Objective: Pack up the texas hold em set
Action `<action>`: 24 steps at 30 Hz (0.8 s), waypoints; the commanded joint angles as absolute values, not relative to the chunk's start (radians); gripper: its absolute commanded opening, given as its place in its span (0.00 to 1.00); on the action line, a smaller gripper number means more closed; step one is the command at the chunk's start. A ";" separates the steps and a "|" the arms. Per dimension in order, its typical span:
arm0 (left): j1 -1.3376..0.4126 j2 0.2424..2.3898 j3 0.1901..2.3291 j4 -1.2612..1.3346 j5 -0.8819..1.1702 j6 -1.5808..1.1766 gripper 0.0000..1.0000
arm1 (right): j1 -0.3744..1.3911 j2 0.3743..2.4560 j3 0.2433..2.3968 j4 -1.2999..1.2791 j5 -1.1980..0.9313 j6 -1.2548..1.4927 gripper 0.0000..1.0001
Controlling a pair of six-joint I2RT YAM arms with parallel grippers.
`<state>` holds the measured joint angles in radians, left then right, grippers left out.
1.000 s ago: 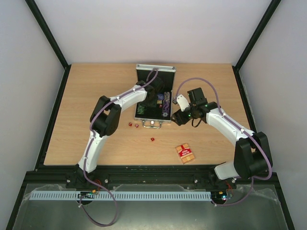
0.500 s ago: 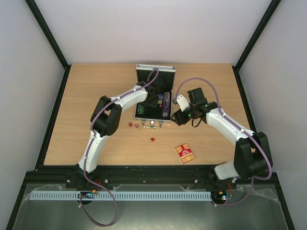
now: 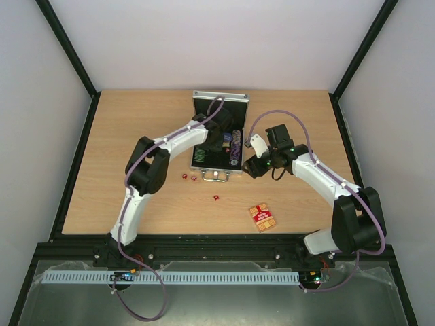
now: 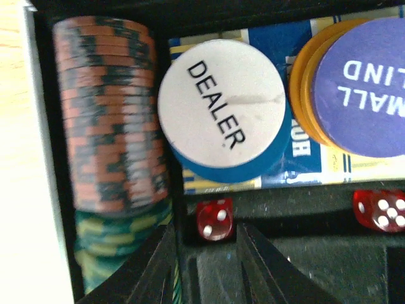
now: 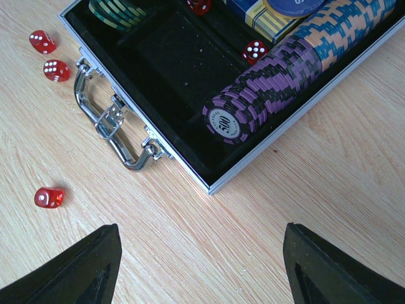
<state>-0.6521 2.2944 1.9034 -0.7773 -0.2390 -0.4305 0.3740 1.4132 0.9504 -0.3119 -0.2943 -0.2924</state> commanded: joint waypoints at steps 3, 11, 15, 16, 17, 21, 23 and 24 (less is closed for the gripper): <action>-0.671 2.110 1.791 -0.790 -0.276 -0.480 0.30 | 0.371 1.395 0.943 -0.348 -0.298 -0.305 0.71; -0.686 1.847 1.467 -0.729 -0.233 -0.522 0.30 | 0.371 1.392 0.942 -0.347 -0.304 -0.304 0.71; -0.686 1.728 1.331 -0.729 -0.214 -0.532 0.31 | 0.371 1.391 0.943 -0.347 -0.305 -0.306 0.71; -0.686 1.696 1.293 -0.729 -0.205 -0.532 0.31 | 0.372 1.391 0.943 -0.348 -0.305 -0.305 0.71; -0.686 1.674 1.267 -0.729 -0.194 -0.533 0.31 | 0.371 1.392 0.943 -0.348 -0.307 -0.305 0.71; -0.680 1.620 1.173 -0.728 -0.154 -0.537 0.31 | 0.372 1.391 0.942 -0.348 -0.316 -0.307 0.71; -0.671 1.614 1.132 -0.722 -0.138 -0.534 0.32 | 0.372 1.393 0.941 -0.349 -0.316 -0.307 0.71; -0.665 1.615 1.114 -0.717 -0.135 -0.531 0.33 | 0.372 1.395 0.941 -0.349 -0.316 -0.307 0.71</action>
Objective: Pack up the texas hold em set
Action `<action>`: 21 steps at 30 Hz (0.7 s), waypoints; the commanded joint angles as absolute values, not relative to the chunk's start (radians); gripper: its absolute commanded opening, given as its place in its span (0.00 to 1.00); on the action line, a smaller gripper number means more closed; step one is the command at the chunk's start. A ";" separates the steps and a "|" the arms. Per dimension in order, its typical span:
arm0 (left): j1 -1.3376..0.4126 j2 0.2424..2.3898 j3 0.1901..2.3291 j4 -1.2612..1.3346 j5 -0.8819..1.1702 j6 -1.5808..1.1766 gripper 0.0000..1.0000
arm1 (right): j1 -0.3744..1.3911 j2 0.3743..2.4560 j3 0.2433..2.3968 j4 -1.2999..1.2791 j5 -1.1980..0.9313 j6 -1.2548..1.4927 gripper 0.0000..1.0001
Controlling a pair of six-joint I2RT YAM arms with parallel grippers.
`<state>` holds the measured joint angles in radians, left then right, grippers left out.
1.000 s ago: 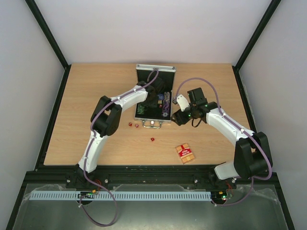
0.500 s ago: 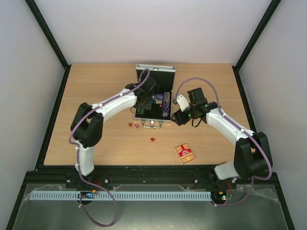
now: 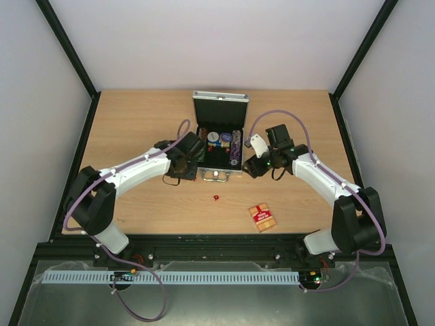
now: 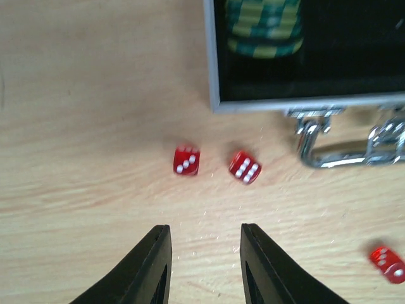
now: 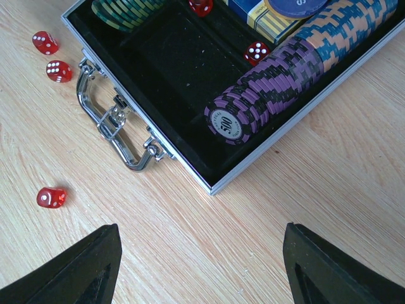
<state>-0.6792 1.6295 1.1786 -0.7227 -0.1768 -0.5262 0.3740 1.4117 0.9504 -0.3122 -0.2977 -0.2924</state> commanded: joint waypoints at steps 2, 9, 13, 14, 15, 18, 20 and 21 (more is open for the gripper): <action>-0.648 1.618 1.087 -0.703 -0.125 -0.519 0.32 | 0.371 1.396 0.943 -0.349 -0.316 -0.305 0.71; -0.567 1.634 1.056 -0.634 -0.032 -0.490 0.35 | 0.371 1.394 0.941 -0.350 -0.313 -0.304 0.71; -0.548 1.655 1.073 -0.616 -0.008 -0.484 0.39 | 0.371 1.393 0.940 -0.349 -0.311 -0.306 0.71; -0.546 1.661 1.077 -0.612 0.000 -0.485 0.39 | 0.371 1.393 0.940 -0.350 -0.311 -0.306 0.71; -0.546 1.668 1.080 -0.607 0.007 -0.484 0.39 | 0.371 1.393 0.941 -0.350 -0.311 -0.305 0.71; -0.546 1.702 1.091 -0.601 0.016 -0.482 0.39 | 0.371 1.393 0.942 -0.349 -0.310 -0.307 0.71; -0.546 1.719 1.099 -0.596 0.018 -0.481 0.39 | 0.371 1.394 0.941 -0.349 -0.311 -0.308 0.71; -0.546 1.725 1.104 -0.593 0.018 -0.479 0.39 | 0.371 1.393 0.942 -0.350 -0.310 -0.307 0.71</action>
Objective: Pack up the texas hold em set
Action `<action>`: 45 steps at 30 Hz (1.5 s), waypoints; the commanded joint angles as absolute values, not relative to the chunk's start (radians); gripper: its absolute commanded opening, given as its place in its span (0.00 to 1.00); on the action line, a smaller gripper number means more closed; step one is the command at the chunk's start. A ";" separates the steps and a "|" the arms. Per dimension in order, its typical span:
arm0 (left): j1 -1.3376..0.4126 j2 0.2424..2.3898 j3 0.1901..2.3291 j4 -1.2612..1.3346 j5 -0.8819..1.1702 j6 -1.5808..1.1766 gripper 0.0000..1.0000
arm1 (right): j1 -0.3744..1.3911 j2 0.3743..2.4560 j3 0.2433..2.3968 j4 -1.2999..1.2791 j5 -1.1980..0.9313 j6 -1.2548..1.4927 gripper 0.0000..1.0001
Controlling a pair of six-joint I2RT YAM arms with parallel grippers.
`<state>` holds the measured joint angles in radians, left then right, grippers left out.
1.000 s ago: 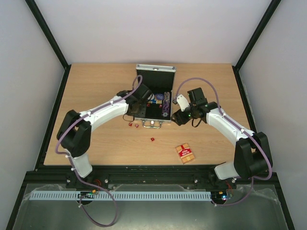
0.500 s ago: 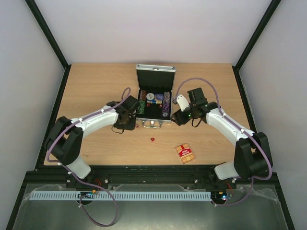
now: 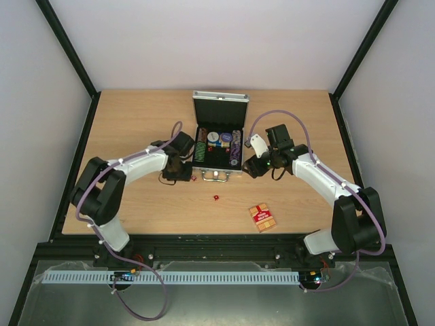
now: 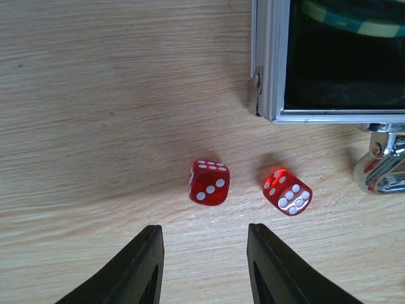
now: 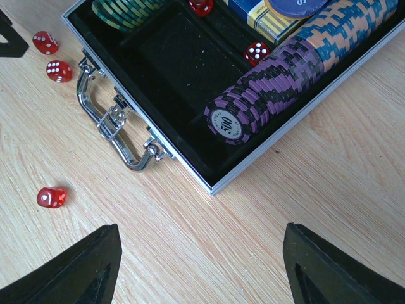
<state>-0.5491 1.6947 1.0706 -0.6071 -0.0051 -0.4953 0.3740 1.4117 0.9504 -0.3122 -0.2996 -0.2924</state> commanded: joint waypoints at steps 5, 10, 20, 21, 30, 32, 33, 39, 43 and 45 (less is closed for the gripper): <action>-0.538 1.755 1.124 -0.591 -0.002 -0.473 0.38 | 0.371 1.393 0.941 -0.350 -0.308 -0.310 0.71; -0.532 1.808 1.159 -0.608 -0.024 -0.451 0.38 | 0.372 1.391 0.941 -0.351 -0.308 -0.311 0.71; -0.529 1.846 1.169 -0.619 -0.048 -0.425 0.33 | 0.371 1.386 0.941 -0.351 -0.305 -0.313 0.71; -0.528 1.848 1.169 -0.620 -0.048 -0.424 0.32 | 0.371 1.385 0.941 -0.351 -0.305 -0.313 0.71; -0.523 1.860 1.169 -0.609 -0.038 -0.417 0.27 | 0.371 1.381 0.940 -0.351 -0.304 -0.313 0.71; -0.524 1.858 1.169 -0.609 -0.033 -0.418 0.26 | 0.371 1.381 0.942 -0.351 -0.302 -0.313 0.71; -0.523 1.854 1.169 -0.610 -0.032 -0.417 0.25 | 0.371 1.381 0.941 -0.351 -0.302 -0.313 0.71; -0.524 1.830 1.167 -0.629 -0.039 -0.420 0.21 | 0.372 1.382 0.941 -0.351 -0.302 -0.313 0.71; -0.525 1.800 1.173 -0.662 -0.046 -0.423 0.19 | 0.371 1.382 0.942 -0.351 -0.302 -0.313 0.71; -0.530 1.770 1.185 -0.687 -0.047 -0.431 0.19 | 0.372 1.381 0.940 -0.351 -0.303 -0.313 0.71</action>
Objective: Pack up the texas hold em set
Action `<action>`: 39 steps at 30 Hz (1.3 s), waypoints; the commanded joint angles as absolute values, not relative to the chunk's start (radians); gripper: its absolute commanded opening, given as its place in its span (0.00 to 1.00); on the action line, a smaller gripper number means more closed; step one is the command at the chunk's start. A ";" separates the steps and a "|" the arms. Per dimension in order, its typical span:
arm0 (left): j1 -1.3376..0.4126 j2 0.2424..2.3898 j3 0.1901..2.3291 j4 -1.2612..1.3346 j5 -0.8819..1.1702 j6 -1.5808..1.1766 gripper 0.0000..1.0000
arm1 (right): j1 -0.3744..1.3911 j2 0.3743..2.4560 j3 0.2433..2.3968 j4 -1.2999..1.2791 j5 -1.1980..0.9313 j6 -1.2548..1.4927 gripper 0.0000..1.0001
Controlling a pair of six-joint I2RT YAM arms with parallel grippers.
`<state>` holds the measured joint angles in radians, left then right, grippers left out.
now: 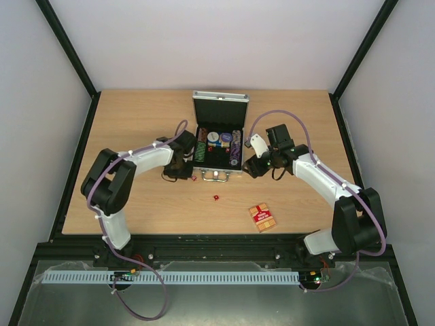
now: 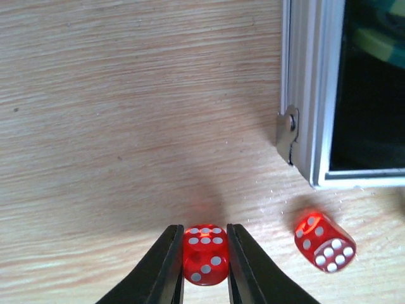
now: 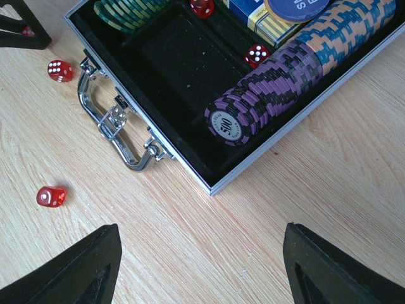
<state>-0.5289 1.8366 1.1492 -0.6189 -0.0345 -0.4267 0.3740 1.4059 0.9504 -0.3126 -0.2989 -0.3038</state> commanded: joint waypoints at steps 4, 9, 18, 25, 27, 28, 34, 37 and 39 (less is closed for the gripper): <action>-0.575 1.702 1.244 -0.738 -0.046 -0.454 0.20 | 0.371 1.380 0.942 -0.350 -0.305 -0.313 0.71; -0.625 1.704 1.345 -0.728 -0.027 -0.472 0.19 | 0.372 1.382 0.942 -0.350 -0.310 -0.313 0.71; -0.637 1.925 1.620 -0.688 0.001 -0.467 0.19 | 0.371 1.367 0.940 -0.347 -0.300 -0.312 0.71; -0.640 2.100 1.796 -0.703 -0.026 -0.454 0.19 | 0.371 1.378 0.941 -0.349 -0.300 -0.316 0.71; -0.640 2.138 1.825 -0.708 -0.053 -0.450 0.19 | 0.371 1.378 0.939 -0.348 -0.298 -0.317 0.71; -0.640 2.156 1.840 -0.712 -0.060 -0.447 0.19 | 0.371 1.378 0.940 -0.348 -0.298 -0.317 0.71; -0.645 2.237 1.892 -0.711 -0.063 -0.440 0.18 | 0.371 1.383 0.940 -0.348 -0.299 -0.319 0.71; -0.647 2.255 1.897 -0.708 -0.072 -0.443 0.18 | 0.371 1.385 0.938 -0.348 -0.300 -0.319 0.71; -0.647 2.260 1.897 -0.711 -0.078 -0.445 0.18 | 0.371 1.387 0.939 -0.348 -0.301 -0.319 0.71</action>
<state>-0.6415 2.2433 1.8660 -0.6907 -0.0547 -0.4522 0.3740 1.3903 0.9504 -0.3141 -0.2970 -0.3077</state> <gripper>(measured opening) 0.188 0.714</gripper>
